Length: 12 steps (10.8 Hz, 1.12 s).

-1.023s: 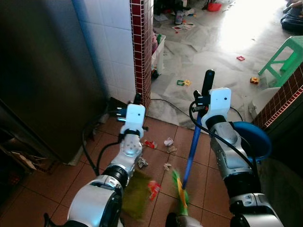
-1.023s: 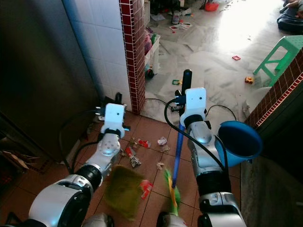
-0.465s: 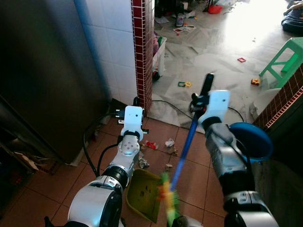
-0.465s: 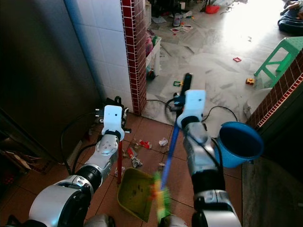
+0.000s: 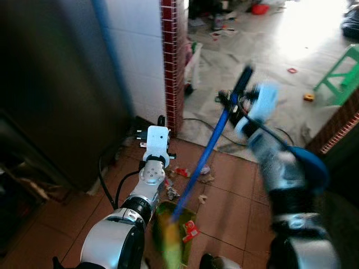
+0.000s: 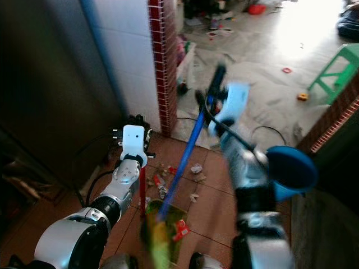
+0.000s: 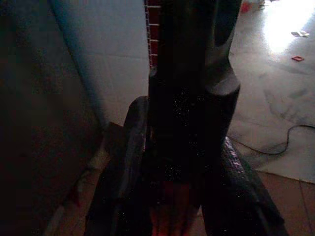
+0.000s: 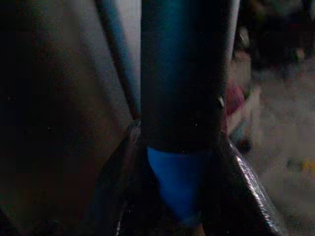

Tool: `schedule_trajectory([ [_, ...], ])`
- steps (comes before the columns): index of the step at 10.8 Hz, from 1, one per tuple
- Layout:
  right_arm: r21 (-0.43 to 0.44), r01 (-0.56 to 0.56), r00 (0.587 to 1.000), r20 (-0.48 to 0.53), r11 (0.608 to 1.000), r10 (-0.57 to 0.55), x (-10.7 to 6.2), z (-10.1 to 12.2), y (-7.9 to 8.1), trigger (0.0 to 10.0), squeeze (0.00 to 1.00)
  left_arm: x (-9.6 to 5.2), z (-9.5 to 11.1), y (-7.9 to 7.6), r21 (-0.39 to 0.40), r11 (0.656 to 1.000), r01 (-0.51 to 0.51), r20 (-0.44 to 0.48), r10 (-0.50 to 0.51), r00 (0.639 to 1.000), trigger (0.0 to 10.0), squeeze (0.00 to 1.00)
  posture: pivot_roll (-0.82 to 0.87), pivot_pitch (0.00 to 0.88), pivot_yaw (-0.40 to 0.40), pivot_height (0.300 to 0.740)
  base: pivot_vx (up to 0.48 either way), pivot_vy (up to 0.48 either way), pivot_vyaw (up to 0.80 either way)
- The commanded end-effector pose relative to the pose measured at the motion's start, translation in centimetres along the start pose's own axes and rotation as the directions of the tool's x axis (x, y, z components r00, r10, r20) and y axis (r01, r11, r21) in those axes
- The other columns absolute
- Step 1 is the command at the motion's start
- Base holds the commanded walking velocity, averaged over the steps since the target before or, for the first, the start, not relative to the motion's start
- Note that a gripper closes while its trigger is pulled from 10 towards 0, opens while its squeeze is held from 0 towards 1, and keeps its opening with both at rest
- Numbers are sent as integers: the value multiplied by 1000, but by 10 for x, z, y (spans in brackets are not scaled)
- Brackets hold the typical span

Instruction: Sweep floor

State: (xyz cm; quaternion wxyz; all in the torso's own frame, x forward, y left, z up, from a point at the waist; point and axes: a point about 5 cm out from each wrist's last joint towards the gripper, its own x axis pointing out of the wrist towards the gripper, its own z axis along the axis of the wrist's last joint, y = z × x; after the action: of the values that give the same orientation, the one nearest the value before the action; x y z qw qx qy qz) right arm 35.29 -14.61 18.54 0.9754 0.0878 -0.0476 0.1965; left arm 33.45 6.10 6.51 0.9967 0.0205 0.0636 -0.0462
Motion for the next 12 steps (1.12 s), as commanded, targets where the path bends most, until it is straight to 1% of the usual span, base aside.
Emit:
schedule_trajectory([
  [1, -141, -40, 989, 135, 989, 59, 5, 37, 5, 10000, 0, -5, -9, -16, -42, 998, 46, -61, -48, 997, 10000, 0, -96, 46, 22, 740, 0, 0, 0],
  [2, -178, -44, 981, 179, 983, 77, 4, 52, 5, 10000, 0, -5, -9, -16, -42, 998, 44, -61, -47, 997, 10000, 0, -96, 47, 21, 740, 0, 0, 0],
  [3, -260, -38, 967, 234, 965, 101, 3, 66, 7, 10000, 0, -5, -9, -16, -41, 998, 44, -63, -46, 997, 10000, 0, -98, 45, 21, 740, 0, 0, 0],
  [4, -279, -20, 968, 236, 960, 89, 3, 65, 4, 10000, 0, -5, -9, -16, -40, 998, 45, -64, -47, 997, 10000, 0, -99, 41, 21, 740, 0, 0, 0],
  [5, -278, 24, 975, 218, 960, 39, 1, 52, -3, 10000, 0, -5, -10, -18, -42, 997, 61, -72, -64, 995, 10000, 0, -95, 38, 18, 740, 0, 0, 0],
  [7, -321, 125, 986, 147, 939, -81, -9, 16, -11, 10000, 0, -6, -11, -20, -105, 990, 91, -76, -99, 992, 10000, 0, -94, 36, 14, 740, 0, 0, 0],
  [8, -329, 194, 980, 111, 924, -166, -17, -6, -16, 10000, 0, -5, -7, -19, -118, 990, 82, -47, -88, 995, 10000, 0, -93, 39, 7, 740, 0, 0, 0],
  [9, -383, 212, 977, 80, 899, -196, -22, -23, -17, 10000, 0, -2, 0, -14, -104, 992, 67, -6, -68, 998, 10000, 0, -96, 43, 6, 740, 0, 0, 0],
  [10, -399, 237, 971, 65, 886, -231, -25, -35, -19, 10000, 0, 0, 6, -10, -91, 995, 46, 26, -44, 999, 10000, 0, -96, 52, 8, 740, 0, 0, 0],
  [11, -376, 281, 957, 44, 883, -286, -26, -50, -20, 10000, 0, 3, 11, -7, -104, 994, 31, 46, -26, 999, 10000, 0, -95, 62, 11, 740, 0, 0, 0],
  [12, -339, 297, 950, 7, 893, -314, -21, -62, -14, 10000, 0, 4, 13, -6, -93, 995, 27, 58, -22, 998, 10000, 0, -81, 76, 12, 740, 0, 0, 0],
])
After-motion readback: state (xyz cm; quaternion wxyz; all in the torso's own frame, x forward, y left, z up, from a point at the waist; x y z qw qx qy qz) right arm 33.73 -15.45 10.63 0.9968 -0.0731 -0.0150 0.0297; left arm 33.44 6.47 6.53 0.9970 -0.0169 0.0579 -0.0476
